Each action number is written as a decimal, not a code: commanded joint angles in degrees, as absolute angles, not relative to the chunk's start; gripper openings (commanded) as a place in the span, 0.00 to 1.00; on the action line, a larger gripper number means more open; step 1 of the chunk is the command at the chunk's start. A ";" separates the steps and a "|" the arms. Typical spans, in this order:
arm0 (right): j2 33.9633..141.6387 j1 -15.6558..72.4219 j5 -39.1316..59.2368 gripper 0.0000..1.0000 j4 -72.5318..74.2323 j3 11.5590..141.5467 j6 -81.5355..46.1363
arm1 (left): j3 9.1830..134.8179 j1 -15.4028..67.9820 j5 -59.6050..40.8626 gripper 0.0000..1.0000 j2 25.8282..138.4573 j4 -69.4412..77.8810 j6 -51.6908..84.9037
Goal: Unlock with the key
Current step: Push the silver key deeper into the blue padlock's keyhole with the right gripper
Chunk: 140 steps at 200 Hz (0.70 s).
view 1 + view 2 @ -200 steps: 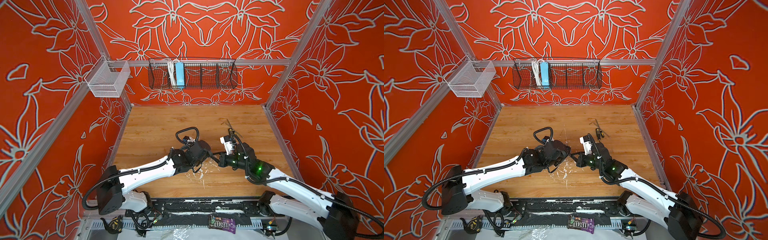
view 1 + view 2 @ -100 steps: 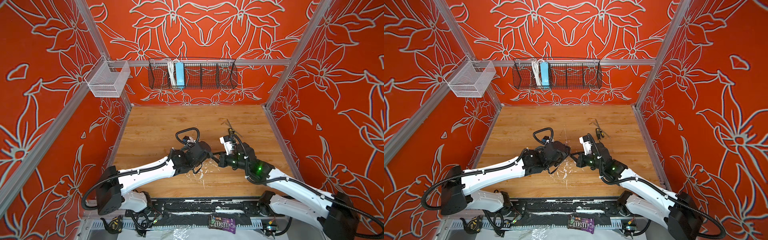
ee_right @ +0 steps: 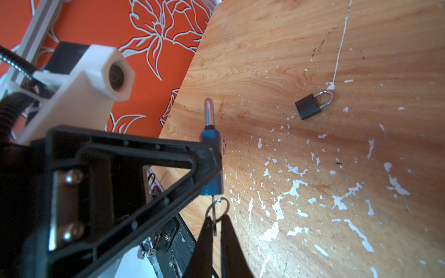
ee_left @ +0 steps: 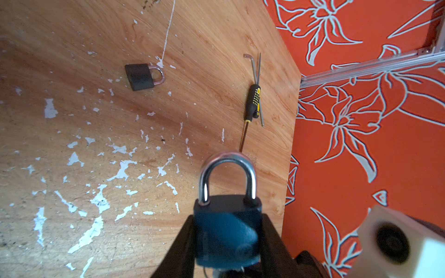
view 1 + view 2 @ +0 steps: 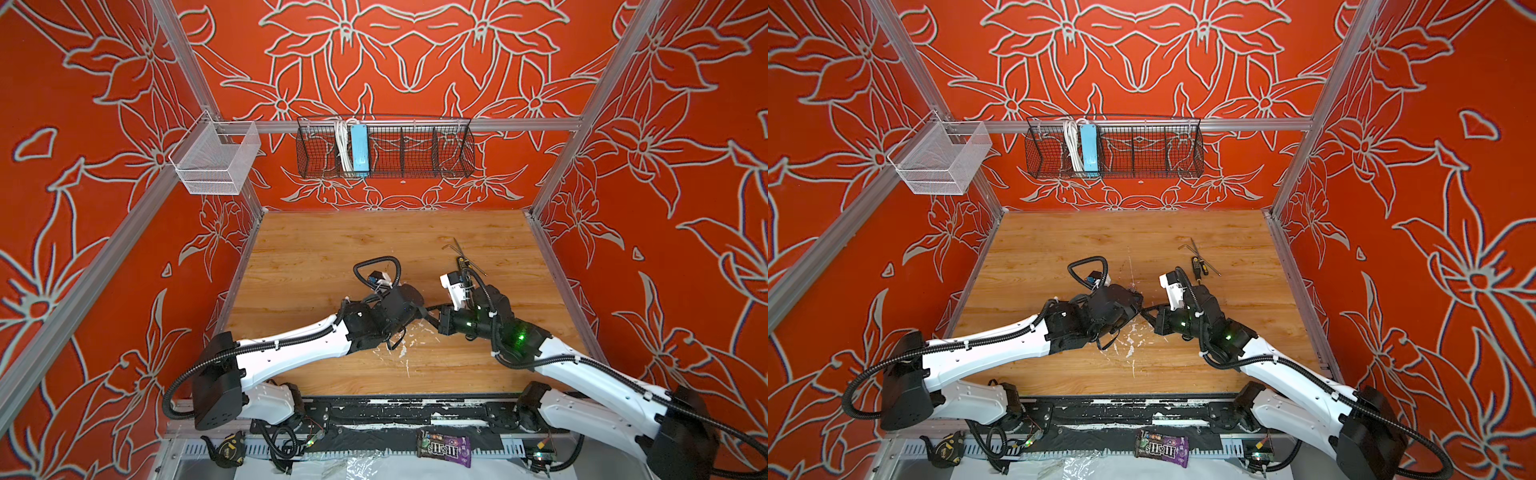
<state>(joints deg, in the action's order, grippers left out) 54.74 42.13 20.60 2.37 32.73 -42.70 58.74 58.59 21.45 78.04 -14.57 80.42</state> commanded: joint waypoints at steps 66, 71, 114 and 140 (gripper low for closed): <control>51.01 42.38 20.89 0.31 -1.49 35.44 -50.99 | 58.38 57.64 20.43 0.00 75.47 -4.22 67.41; 51.04 42.45 20.72 0.31 -1.14 35.42 -51.71 | 58.29 57.43 19.99 0.00 75.48 -3.46 66.49; 49.77 42.62 16.27 0.35 4.43 32.76 -56.52 | 56.64 56.36 19.62 0.00 73.90 -1.37 65.57; 49.17 43.80 14.60 0.37 9.65 31.10 -59.18 | 56.43 56.08 19.34 0.00 73.66 -1.07 66.20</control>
<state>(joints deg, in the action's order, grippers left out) 50.19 42.54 17.72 3.25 32.56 -54.81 56.64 56.55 19.25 75.02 -4.64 67.29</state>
